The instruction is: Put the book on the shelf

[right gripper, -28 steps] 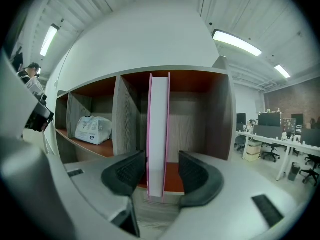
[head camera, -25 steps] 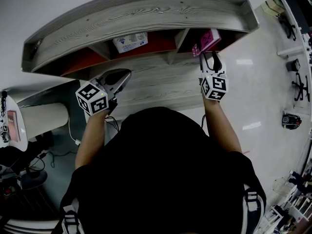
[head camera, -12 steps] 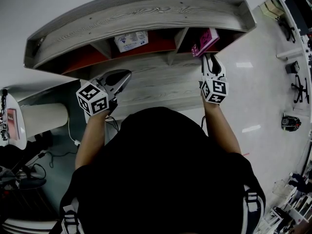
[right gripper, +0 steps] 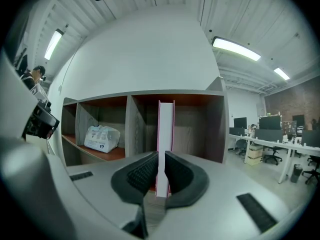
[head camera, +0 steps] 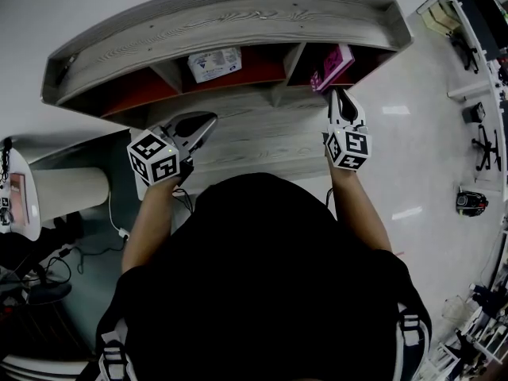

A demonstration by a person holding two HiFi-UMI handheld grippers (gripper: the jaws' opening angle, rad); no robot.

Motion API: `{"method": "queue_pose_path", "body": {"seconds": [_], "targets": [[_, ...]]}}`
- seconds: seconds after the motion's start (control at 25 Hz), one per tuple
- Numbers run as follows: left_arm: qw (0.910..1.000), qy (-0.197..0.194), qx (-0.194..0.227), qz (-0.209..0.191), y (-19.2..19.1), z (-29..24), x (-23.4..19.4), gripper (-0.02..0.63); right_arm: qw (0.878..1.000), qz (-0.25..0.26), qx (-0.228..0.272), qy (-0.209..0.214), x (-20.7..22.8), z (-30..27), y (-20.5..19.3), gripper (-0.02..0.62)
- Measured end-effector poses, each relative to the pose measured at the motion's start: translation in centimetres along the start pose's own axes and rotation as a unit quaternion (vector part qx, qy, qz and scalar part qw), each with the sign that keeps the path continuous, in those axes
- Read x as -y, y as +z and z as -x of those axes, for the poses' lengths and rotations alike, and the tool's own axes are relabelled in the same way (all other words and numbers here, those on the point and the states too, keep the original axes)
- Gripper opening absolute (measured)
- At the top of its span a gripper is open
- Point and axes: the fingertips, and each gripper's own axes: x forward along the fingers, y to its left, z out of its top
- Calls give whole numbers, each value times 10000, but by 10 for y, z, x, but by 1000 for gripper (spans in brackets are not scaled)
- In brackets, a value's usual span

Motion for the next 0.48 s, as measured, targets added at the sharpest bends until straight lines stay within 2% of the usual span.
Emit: {"method": "queue_pose_path", "body": {"seconds": [0.48], "targets": [[9998, 48, 185, -72, 9, 7, 9, 19, 9999, 137, -23, 29, -1, 14, 8, 20]]}}
